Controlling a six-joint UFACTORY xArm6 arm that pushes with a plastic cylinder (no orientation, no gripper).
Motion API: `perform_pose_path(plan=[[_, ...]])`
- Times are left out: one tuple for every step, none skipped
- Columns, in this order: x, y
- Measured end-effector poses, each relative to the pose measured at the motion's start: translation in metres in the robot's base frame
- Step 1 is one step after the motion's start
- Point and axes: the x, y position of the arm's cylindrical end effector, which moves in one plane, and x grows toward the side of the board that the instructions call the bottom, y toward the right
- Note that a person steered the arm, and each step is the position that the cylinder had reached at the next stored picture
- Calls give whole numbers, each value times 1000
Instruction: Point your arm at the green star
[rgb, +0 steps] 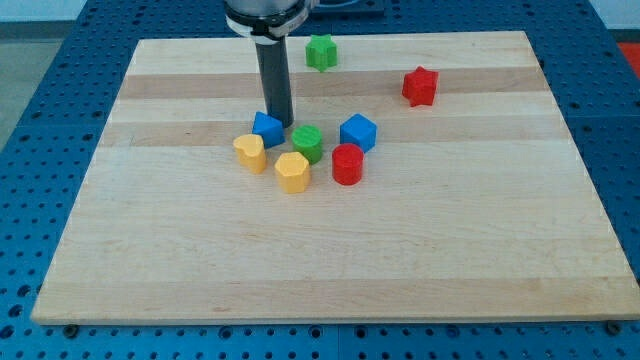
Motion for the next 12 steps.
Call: perform_pose_path(plan=[[-1,-5],[-15,-6],[-48,-8],[-71,-36],[-110,-44],[-144,-32],[-171,2],[-174,33],[-174,59],[-171,81],[-160,88],[-150,88]])
